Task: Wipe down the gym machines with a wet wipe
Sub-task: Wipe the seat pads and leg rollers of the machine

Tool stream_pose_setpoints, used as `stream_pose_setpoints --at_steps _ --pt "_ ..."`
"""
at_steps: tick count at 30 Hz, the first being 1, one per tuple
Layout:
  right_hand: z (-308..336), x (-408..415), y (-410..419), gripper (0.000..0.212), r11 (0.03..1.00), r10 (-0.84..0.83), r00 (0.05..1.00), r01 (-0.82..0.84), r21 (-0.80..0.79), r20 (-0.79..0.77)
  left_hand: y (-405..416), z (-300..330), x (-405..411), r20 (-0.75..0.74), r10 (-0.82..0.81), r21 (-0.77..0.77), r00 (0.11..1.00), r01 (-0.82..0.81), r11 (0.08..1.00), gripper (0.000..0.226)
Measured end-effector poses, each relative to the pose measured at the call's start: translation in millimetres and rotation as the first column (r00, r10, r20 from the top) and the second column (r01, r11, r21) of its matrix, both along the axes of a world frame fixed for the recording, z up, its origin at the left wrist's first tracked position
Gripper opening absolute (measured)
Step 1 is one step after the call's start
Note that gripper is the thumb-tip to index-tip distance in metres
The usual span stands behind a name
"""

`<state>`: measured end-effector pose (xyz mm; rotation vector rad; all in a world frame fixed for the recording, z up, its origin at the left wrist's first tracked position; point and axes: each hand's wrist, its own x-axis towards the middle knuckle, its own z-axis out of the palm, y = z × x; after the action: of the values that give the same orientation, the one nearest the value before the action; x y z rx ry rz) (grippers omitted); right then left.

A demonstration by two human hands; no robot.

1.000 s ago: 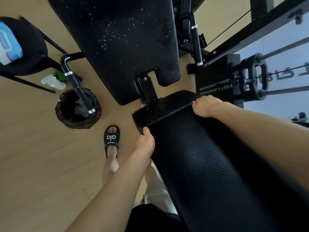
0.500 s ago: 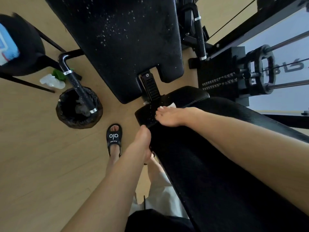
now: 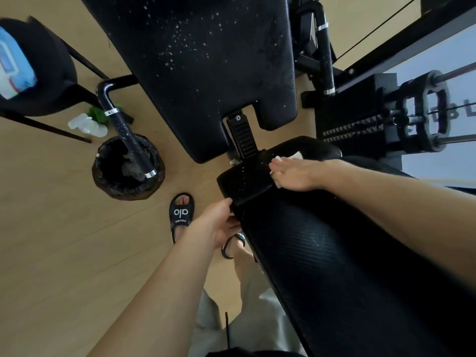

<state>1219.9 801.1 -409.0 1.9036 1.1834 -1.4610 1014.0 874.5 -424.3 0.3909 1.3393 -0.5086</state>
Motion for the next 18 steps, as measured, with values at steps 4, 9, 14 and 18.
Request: stream_pose_setpoints --at_steps 4,9,14,18 --pt "-9 -80 26 0.043 0.979 0.186 0.956 -0.160 0.129 -0.225 2 -10 -7 0.003 0.075 -0.023 0.997 -0.075 0.997 0.023" --pt "-31 -57 37 0.050 0.991 0.117 0.977 -0.104 0.081 -0.176 -4 -20 -10 -0.035 0.181 -0.024 0.983 -0.182 0.983 0.029" --pt "-66 -25 41 0.048 0.999 -0.008 0.999 0.005 -0.054 -0.049 -2 -29 0 -0.011 0.173 -0.015 0.985 -0.173 0.985 0.021" --pt "-61 -60 39 0.047 0.999 0.036 0.983 -0.029 0.042 -0.180 -5 -39 1 -0.001 0.231 0.013 0.973 -0.231 0.973 0.023"
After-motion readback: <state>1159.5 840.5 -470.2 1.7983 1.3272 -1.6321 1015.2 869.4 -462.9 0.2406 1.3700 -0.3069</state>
